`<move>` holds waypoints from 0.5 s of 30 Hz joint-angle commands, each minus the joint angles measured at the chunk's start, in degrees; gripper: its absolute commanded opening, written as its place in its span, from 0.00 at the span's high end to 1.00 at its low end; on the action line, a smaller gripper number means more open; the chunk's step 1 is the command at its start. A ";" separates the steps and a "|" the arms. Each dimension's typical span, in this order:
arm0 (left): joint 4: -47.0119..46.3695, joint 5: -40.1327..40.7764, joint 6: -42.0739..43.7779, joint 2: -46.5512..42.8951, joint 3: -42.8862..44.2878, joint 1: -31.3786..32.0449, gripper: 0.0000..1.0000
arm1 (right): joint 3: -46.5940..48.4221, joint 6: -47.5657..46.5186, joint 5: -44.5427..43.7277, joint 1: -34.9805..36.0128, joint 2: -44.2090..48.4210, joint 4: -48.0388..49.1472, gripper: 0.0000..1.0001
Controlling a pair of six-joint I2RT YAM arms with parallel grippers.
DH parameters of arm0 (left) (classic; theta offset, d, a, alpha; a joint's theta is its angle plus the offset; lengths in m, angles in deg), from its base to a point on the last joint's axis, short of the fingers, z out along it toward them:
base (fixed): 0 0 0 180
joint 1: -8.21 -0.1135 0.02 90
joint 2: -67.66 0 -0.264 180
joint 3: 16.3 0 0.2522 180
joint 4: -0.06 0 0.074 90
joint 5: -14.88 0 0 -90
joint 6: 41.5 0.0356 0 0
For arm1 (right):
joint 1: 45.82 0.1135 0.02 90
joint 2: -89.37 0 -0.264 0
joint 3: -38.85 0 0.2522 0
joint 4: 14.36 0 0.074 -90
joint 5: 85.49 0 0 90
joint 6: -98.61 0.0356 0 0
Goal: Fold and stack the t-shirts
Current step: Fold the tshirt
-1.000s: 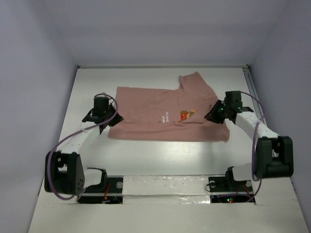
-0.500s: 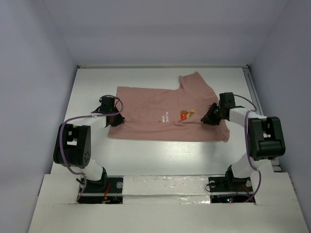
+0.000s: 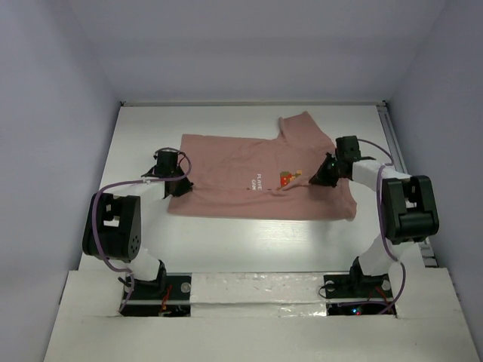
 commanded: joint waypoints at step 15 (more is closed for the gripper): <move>6.01 2.54 -0.41 -3.31 9.88 -0.23 0.80 | 37.02 -4.93 -4.72 8.29 -19.48 -8.28 0.55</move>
